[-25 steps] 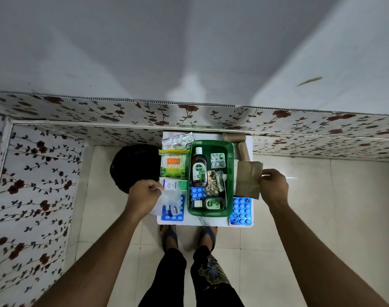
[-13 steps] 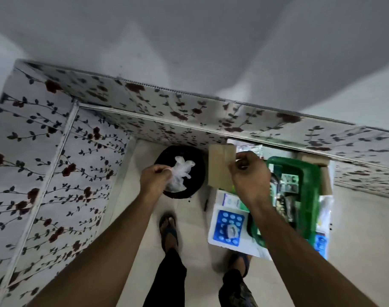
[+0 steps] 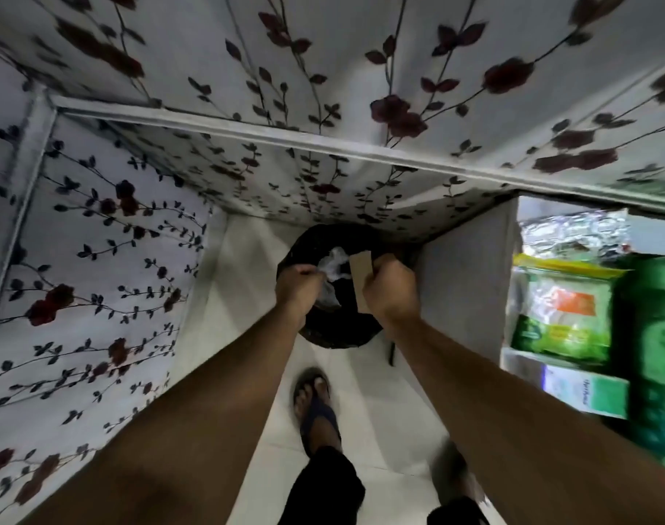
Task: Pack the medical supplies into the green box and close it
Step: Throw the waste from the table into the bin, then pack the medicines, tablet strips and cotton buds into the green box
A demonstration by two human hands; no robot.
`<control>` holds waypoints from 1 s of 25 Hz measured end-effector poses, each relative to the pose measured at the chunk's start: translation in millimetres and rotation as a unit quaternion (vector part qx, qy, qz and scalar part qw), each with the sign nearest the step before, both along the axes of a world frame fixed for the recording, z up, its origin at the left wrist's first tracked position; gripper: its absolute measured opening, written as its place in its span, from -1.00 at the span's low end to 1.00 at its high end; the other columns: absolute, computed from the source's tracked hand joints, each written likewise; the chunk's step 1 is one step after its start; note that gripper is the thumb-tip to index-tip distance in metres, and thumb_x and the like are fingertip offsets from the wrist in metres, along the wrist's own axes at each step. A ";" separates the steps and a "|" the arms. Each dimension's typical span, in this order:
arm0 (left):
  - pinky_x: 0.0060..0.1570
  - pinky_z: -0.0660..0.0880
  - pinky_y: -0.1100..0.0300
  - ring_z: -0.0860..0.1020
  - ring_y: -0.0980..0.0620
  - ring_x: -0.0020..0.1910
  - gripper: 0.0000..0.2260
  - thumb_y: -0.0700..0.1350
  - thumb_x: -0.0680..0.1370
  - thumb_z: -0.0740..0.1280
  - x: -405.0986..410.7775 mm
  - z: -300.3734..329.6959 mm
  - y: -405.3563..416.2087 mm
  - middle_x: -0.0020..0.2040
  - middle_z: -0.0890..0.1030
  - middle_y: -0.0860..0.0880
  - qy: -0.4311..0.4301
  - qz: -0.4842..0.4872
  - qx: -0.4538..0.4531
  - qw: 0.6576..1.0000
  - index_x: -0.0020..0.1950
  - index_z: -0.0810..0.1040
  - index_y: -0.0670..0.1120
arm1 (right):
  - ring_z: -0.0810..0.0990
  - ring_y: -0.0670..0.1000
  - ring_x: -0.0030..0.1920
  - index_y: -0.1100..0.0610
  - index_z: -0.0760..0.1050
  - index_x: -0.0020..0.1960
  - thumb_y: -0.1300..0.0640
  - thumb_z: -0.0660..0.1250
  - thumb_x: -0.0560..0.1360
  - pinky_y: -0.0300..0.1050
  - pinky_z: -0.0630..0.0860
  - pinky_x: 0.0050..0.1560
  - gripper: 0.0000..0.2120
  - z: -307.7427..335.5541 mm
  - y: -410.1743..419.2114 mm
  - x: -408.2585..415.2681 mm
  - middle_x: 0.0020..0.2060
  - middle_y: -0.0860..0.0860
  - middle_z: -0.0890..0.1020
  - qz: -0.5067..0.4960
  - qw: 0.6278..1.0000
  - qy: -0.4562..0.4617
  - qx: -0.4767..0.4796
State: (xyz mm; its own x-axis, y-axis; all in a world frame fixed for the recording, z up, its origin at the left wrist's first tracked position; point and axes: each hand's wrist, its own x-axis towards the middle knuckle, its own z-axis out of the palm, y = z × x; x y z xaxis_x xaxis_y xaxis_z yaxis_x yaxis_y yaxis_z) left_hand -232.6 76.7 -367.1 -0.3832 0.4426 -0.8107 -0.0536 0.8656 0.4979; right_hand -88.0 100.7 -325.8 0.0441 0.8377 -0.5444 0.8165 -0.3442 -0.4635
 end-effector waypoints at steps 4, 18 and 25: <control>0.08 0.46 0.05 0.49 -0.06 0.08 -0.59 -0.09 0.51 0.40 -8.5 -7.4 -3.1 0.14 0.52 -0.04 -0.061 -0.002 -0.018 0.998 0.34 0.47 -0.08 | 0.63 0.21 0.00 0.18 0.53 0.12 0.17 0.28 0.51 0.03 0.62 -0.02 -0.79 -19.3 -3.2 -9.0 -0.03 0.16 0.66 0.004 1.000 -0.008 -0.023; -0.10 0.57 0.11 0.63 -0.07 -0.11 -0.88 -0.22 0.56 0.29 78.7 231.9 -49.7 -0.06 0.65 -0.14 0.018 -0.100 0.058 0.993 0.02 0.61 -0.19 | 0.66 0.17 -0.02 0.13 0.57 0.10 0.11 0.32 0.47 -0.11 0.48 -0.10 -0.77 226.4 -57.9 103.8 -0.10 0.09 0.72 -0.039 0.990 0.102 0.091; 0.01 0.56 0.06 0.62 -0.01 -0.10 -0.83 -0.21 0.44 0.45 195.7 281.1 -76.3 -0.11 0.65 -0.03 0.083 -0.234 0.127 0.960 -0.06 0.58 0.03 | 0.67 0.07 -0.19 0.09 0.60 -0.01 0.20 0.35 0.49 -0.06 0.59 -0.09 -0.90 285.6 -84.1 305.5 -0.23 0.02 0.69 -0.188 0.962 0.106 0.168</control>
State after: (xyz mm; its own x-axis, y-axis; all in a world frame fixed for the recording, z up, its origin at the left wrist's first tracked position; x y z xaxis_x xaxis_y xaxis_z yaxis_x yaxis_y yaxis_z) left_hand -37.0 0.4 -86.0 -0.2083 0.7729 -0.5994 0.4096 0.6255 0.6641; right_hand 217.5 16.6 -40.3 0.2961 0.9142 -0.2769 0.5378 -0.3991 -0.7426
